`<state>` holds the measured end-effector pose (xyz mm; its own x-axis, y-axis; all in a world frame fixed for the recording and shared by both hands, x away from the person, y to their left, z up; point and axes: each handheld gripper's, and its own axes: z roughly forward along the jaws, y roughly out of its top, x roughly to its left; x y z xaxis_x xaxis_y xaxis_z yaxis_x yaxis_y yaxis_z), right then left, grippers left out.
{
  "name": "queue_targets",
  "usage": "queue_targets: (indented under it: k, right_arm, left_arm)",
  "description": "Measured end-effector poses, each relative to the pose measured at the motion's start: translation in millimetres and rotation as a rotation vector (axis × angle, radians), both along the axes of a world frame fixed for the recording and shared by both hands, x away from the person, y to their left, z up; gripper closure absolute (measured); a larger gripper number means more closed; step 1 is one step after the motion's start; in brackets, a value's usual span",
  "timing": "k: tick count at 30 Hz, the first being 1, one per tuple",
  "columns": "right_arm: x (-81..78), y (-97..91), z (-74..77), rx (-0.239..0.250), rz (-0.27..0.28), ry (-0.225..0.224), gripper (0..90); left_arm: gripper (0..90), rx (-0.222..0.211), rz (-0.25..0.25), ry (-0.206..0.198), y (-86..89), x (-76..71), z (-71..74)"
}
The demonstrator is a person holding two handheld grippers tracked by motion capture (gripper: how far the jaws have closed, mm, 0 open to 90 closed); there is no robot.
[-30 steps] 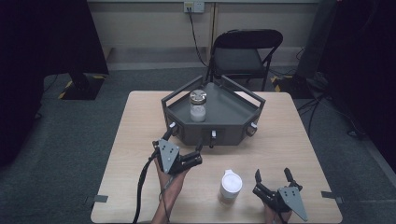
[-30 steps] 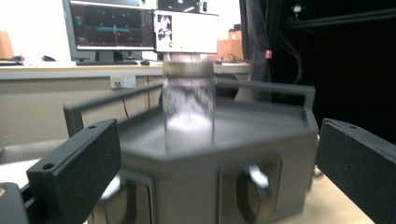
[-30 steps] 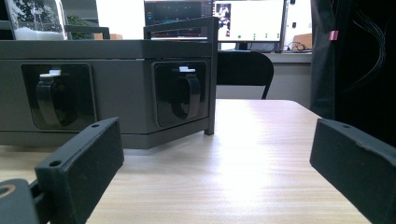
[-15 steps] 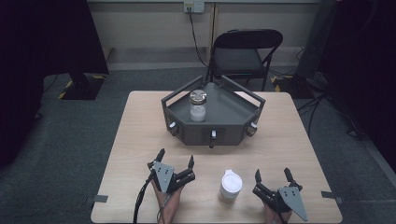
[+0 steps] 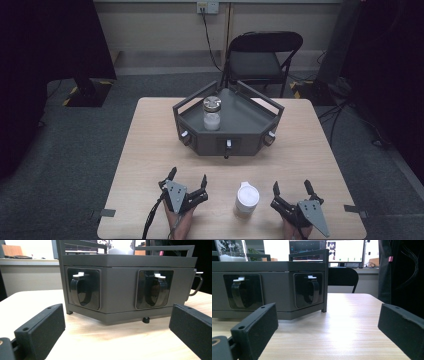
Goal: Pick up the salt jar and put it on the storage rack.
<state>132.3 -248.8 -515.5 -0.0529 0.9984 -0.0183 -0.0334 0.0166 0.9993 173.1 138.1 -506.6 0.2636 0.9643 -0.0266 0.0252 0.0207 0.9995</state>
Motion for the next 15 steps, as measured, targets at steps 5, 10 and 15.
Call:
queue_targets:
  k: [5, 10, 15]
  right_arm:
    - [0.0, 0.0, 0.0, 0.000, 0.000, 0.000, 1.4]
    - [0.0, 0.2, 0.0, 0.000, -0.001, 0.000, 1.4]
    - [0.0, 0.4, 0.0, 0.000, -0.002, 0.000, 1.4]
  left_arm:
    - [0.0, 0.008, 0.009, -0.005, -2.2, 0.5, -1.7]
    - [0.0, 0.014, 0.015, -0.006, -4.2, 0.3, -5.0]
    - [0.0, 0.003, 0.014, -0.017, -3.9, -1.2, -7.4]
